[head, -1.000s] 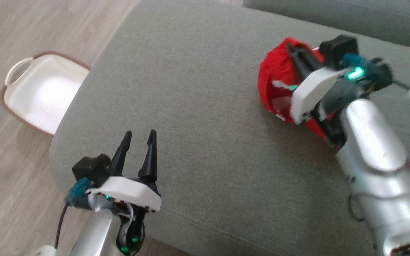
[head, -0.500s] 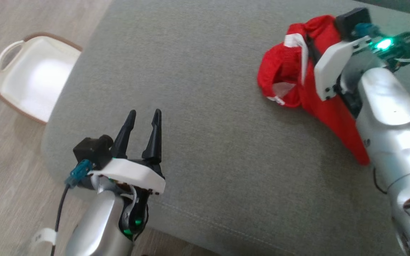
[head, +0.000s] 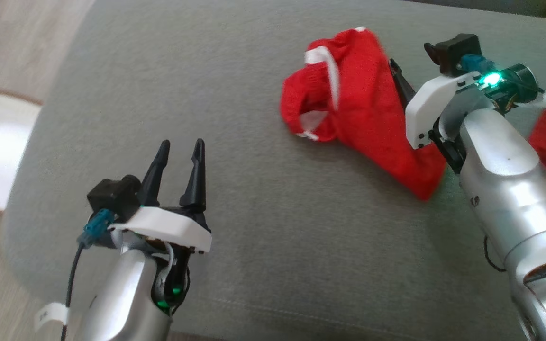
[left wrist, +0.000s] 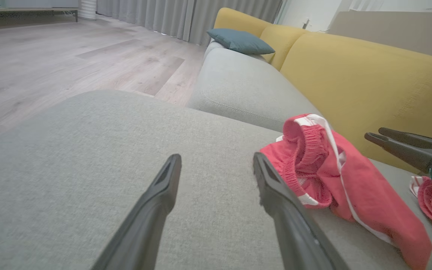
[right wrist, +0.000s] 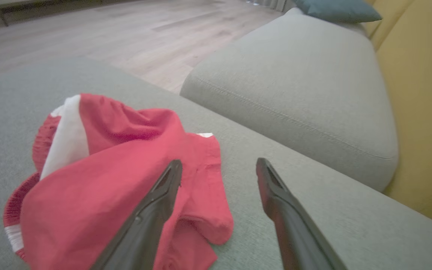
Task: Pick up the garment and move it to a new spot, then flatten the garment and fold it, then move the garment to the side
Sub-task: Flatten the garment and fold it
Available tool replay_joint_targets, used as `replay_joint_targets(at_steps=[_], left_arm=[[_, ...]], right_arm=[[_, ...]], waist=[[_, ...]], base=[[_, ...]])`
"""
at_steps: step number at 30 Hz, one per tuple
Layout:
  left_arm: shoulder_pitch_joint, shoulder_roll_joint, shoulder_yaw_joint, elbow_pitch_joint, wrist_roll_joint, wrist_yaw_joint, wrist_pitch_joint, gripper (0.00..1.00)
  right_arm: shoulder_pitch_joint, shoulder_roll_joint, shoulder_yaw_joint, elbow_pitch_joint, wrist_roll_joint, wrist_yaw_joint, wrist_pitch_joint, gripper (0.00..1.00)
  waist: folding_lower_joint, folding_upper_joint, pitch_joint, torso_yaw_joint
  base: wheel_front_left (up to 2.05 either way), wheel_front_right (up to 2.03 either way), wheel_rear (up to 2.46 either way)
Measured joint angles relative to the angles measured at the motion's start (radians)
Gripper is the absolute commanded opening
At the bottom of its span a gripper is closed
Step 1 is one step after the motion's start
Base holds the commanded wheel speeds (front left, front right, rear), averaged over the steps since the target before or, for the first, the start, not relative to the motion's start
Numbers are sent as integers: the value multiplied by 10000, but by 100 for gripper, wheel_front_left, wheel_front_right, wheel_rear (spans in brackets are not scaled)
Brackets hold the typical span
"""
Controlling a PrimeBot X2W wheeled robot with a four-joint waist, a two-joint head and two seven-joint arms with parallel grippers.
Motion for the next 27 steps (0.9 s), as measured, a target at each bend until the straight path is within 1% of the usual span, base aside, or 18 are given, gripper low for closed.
replay_joint_targets(at_steps=[5, 8, 11, 13, 16, 18, 20, 21, 22, 23, 24, 25, 27], left_arm=[[31, -12, 314, -98, 167, -2, 0, 100], [52, -17, 387, -249, 249, -4, 0, 100], [78, -21, 529, -422, 249, -4, 0, 100], [119, -19, 600, -596, 249, -4, 0, 100], [337, -21, 637, -811, 270, -4, 0, 100], [535, -17, 675, -911, 334, -4, 0, 100], [711, -19, 711, -995, 336, -13, 0, 100], [766, -19, 738, -1020, 339, -15, 0, 100], [890, -19, 846, -1116, 416, -29, 0, 100], [917, -13, 880, -1131, 431, -92, 0, 100], [917, -13, 880, -1131, 431, -92, 0, 100], [920, -10, 917, -1164, 529, -98, 0, 100], [919, -12, 920, -1183, 564, -107, 0, 100]], right_arm=[[392, -6, -151, -374, 564, 0, -886, 100], [962, -29, -428, -800, 821, 0, -1429, 100], [1720, -65, -842, -1478, 1007, 0, -1799, 100], [2313, -65, -1221, -2121, 1091, 0, -1941, 100], [3299, -46, -1918, -3342, 888, 0, -2061, 100], [4066, 38, -2529, -4272, 857, 0, -2071, 100], [5023, 253, -2989, -5315, 646, 0, -2073, 100], [5530, 374, -3124, -5810, 596, 0, -2086, 100], [6571, 639, -3221, -6736, 495, 0, -2090, 100], [7048, 711, -3212, -7124, 414, 0, -2094, 100], [7048, 711, -3212, -7124, 414, 0, -2094, 100], [7828, 792, -3206, -7751, 316, 0, -2096, 100], [8121, 796, -3152, -7983, 359, 0, -2096, 100]], waist=[[0, 0, -287, -653], [0, 0, -476, -1026], [0, 0, -665, -1339], [0, 0, -781, -1520], [0, 0, -913, -1765], [0, 0, -986, -1910], [0, 0, -1046, -2043], [0, 0, -1070, -2104], [0, 0, -1104, -2220], [0, 0, -1111, -2269], [0, 0, -1111, -2269], [0, 0, -1117, -2358], [0, 0, -1118, -2394]], base=[[0, 0, 0], [0, 0, 0], [0, 0, 0], [0, 0, 0], [0, 0, 0], [0, 0, 0], [0, 0, 0], [0, 0, 0], [0, 0, 0], [0, 0, 0], [0, 0, 0], [0, 0, 0], [0, 0, 0]])
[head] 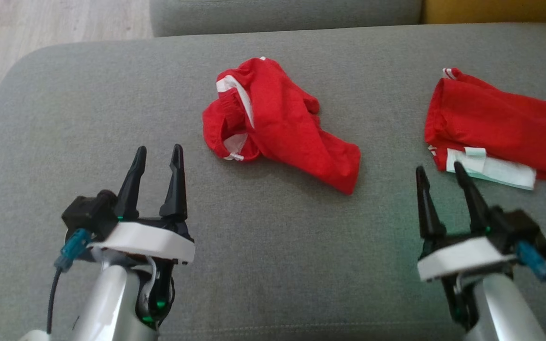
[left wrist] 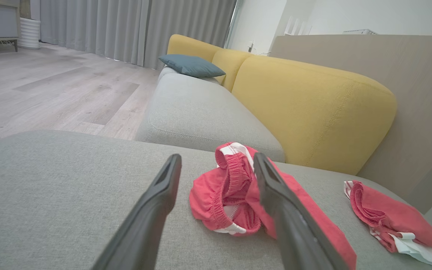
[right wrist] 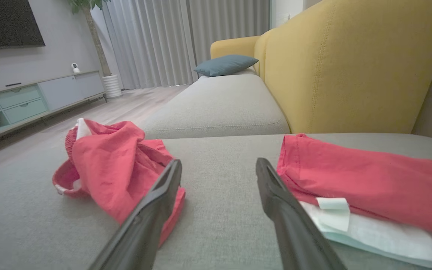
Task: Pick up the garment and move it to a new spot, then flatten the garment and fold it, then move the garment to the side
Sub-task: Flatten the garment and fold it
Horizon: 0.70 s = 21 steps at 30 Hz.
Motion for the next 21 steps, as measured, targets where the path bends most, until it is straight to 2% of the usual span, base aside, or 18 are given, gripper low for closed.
replay_joint_targets(at_steps=[6, 11, 21], left_arm=[[255, -4, 13, -8, 88, -84, 0, 100], [336, -2, -29, 6, 155, -173, 0, 100], [263, -4, -332, 251, 207, -240, 0, 100]], right_arm=[[543, 50, 303, -627, 376, 0, -2, 100], [528, 50, 508, -635, 387, 0, -2, 100], [-142, 52, 1206, 717, 61, 0, 598, 100]], waist=[[0, 0, 17, -110], [0, 0, 74, 20], [0, 0, 527, 827]], base=[[0, 0, 0], [0, 0, 0], [0, 0, 0]])
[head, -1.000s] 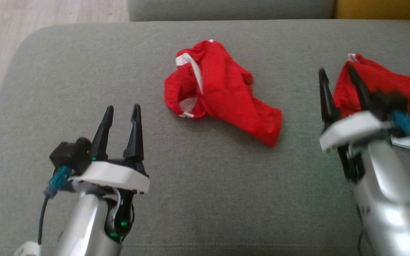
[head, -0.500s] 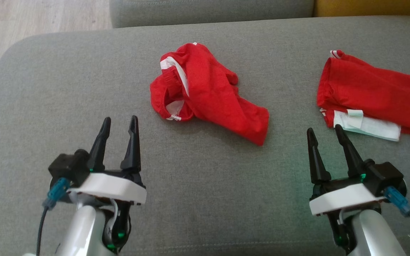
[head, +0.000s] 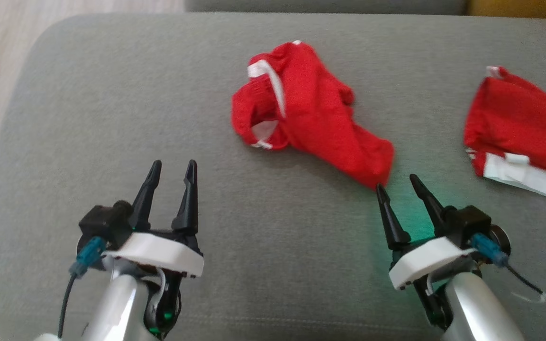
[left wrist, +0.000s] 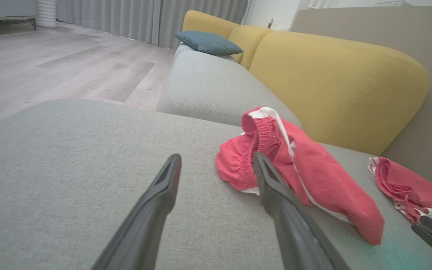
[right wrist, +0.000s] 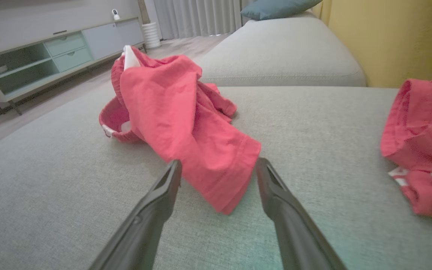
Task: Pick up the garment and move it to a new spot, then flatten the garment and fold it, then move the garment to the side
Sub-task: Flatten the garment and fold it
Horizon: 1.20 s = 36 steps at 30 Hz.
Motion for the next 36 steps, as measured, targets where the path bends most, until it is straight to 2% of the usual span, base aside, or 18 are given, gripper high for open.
replay_joint_targets(at_steps=[10, 15, 26, 27, 28, 29, 36], left_arm=[[-315, 4, -6, 121, -8, -10, 0, 100], [-316, 4, -8, 125, -8, -8, 0, 100], [-366, 2, -36, 169, -8, -8, 0, 100], [-380, 2, -36, 192, -8, -8, 0, 100], [-391, 2, -36, 219, -8, -8, 0, 100], [-395, 2, -33, 247, -8, -8, 0, 100], [-379, 2, -2, 355, -8, 2, 0, 100]], right_arm=[[-467, -6, -259, 1475, -71, 0, 150, 100], [-735, -6, -351, 1948, -130, 0, -42, 100], [-1546, -13, -493, 2439, -1523, 0, -395, 100], [-1564, -13, -466, 2516, -1578, 0, -395, 47], [-1605, -13, -439, 2581, -1584, 0, -397, 13], [-1651, -15, -410, 2592, -1584, 0, -407, 0], [-1627, -15, -155, 2336, -1490, 0, -497, 0]], waist=[[0, 0, 342, 875], [0, 0, 411, 955], [0, 0, 551, 956], [0, 0, 548, 955], [0, 0, 537, 951], [0, 0, 518, 943], [0, 0, 246, 778]], base=[[0, 0, 0], [0, 0, 0], [0, 0, 0], [0, 0, 0], [0, 0, 0], [0, 0, 0], [0, 0, 0]])
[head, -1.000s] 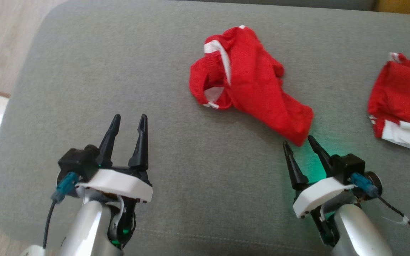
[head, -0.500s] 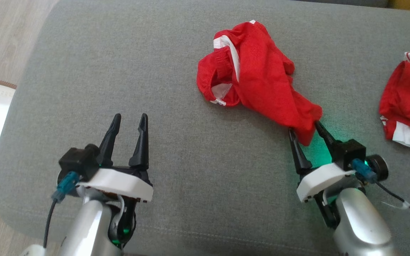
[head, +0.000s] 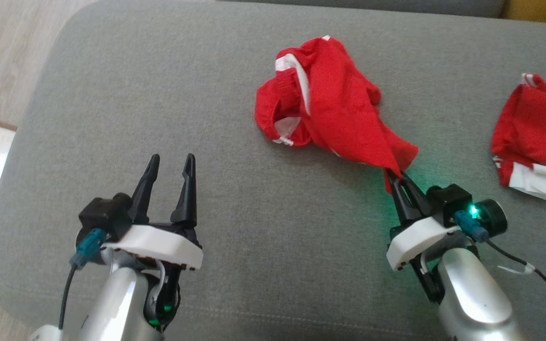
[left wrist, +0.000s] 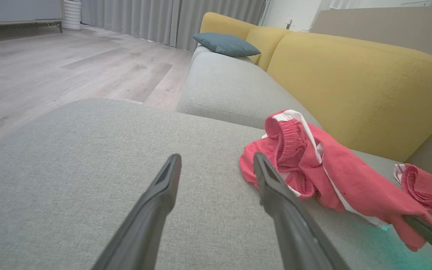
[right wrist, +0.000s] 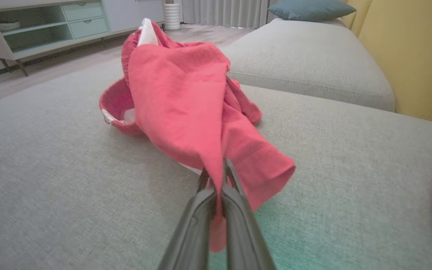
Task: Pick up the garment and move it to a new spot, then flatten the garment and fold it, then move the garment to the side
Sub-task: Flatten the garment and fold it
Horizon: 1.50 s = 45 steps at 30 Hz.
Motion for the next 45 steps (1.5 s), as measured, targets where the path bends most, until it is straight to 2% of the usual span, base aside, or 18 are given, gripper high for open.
replay_joint_targets(at_steps=[3, 8, 12, 16, 19, 23, 27, 30, 31, 34, 40, 41, 42, 43, 45], left_arm=[[44, 0, 10, 2, -4, 81, 0, 100], [128, 2, 25, 4, -102, 94, 0, 100], [349, -2, 23, 0, -102, 163, 0, 100], [454, 4, 23, -2, -104, 165, 0, 100], [456, 6, 25, -33, -138, 165, 0, 100], [455, 6, 8, -42, -190, 157, 0, 100], [422, 10, -8, -36, -188, 73, 0, 100], [307, 6, -52, -12, -165, 19, 0, 100], [158, 6, -84, 6, -159, -19, 0, 100], [-5, 4, -121, 17, -159, -23, 0, 100], [-8, 2, -140, 111, -159, -96, 0, 100], [-8, 4, -130, 115, -150, -98, 0, 100], [-9, 2, -130, 115, -148, -102, 0, 100], [-10, 2, -128, 121, -148, -109, 0, 100], [-11, 2, -123, 121, -102, -109, 0, 100]], right_arm=[[51, -2, 274, -303, 209, 2, 40, 0], [600, -4, 819, -1292, 901, 0, 713, 0], [1105, -169, 1438, -2405, 1873, 0, 1764, 0], [1631, -715, 2071, -3747, 3381, 0, 3269, 0], [2084, -924, 1896, -4652, 4635, 0, 4199, 0], [2144, -1091, 930, -5152, 5319, 0, 4930, 0], [1696, -978, -173, -5024, 5785, 0, 5676, 0], [1049, -813, -1035, -4366, 6013, 0, 6403, 0], [642, -836, -1482, -3860, 5917, 0, 6847, 0], [118, -815, -2077, -3024, 5779, 0, 7285, 0], [-748, -857, -2717, -1336, 4909, 0, 7513, 0], [-888, -855, -2782, -1089, 4796, 0, 7503, 10], [-1011, -863, -2838, -888, 4594, 0, 7377, 62], [-1146, -863, -2947, -671, 4337, 0, 7147, 100], [-1446, -871, -3193, -249, 3814, 0, 6694, 100]], waist=[[0, 0, -187, -163], [0, 0, -522, -516], [0, 0, -747, -797], [0, 0, -871, -946], [0, 0, -832, -986], [0, 0, -653, -956], [0, 0, -424, -831], [0, 0, -258, -654], [0, 0, -155, -500], [0, 0, -3, -267], [0, 0, 199, 77], [0, 0, 213, 105], [0, 0, 225, 124], [0, 0, 234, 135], [0, 0, 246, 129]], base=[[0, 0, 0], [0, 0, 0], [0, 0, 0], [0, 0, 0], [0, 0, 0], [0, 0, 0], [0, 0, 0], [0, 0, 0], [0, 0, 0], [0, 0, 0], [0, 0, 0], [0, 0, 0], [0, 0, 0], [0, 0, 0], [0, 0, 0]])
